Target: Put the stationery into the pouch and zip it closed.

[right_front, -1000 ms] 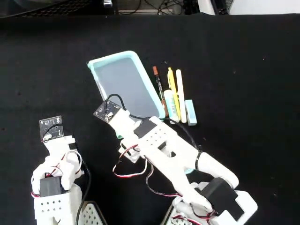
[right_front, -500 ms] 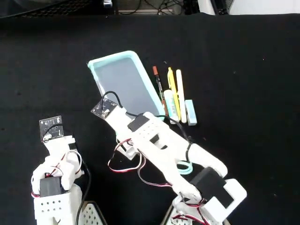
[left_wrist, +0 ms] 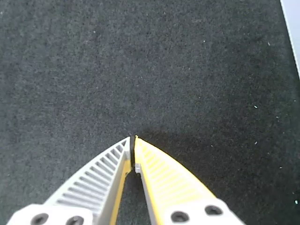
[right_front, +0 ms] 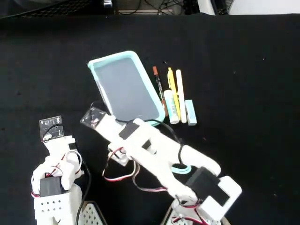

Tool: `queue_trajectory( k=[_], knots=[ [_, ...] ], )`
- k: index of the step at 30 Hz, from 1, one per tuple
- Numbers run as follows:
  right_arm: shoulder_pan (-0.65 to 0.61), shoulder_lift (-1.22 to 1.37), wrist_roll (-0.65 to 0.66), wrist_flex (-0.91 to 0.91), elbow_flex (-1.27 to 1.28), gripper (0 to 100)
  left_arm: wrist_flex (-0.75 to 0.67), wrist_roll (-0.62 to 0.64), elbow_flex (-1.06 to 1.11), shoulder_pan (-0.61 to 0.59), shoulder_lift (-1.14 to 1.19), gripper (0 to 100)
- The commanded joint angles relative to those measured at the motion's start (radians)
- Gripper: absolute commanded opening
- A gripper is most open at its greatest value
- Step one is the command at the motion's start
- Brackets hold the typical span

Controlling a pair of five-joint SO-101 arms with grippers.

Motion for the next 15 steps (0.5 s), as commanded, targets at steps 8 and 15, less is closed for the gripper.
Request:
queue_trajectory(
  k=[8,15],
  knots=[
    [0.078,0.028,0.054,-0.052,-0.027,2.6,0.005,-0.011,0.013,0.005,-0.009,3],
    [0.075,0.005,0.057,-0.044,0.004,1.2,0.005,-0.011,0.013,0.005,-0.009,3]
  ],
)
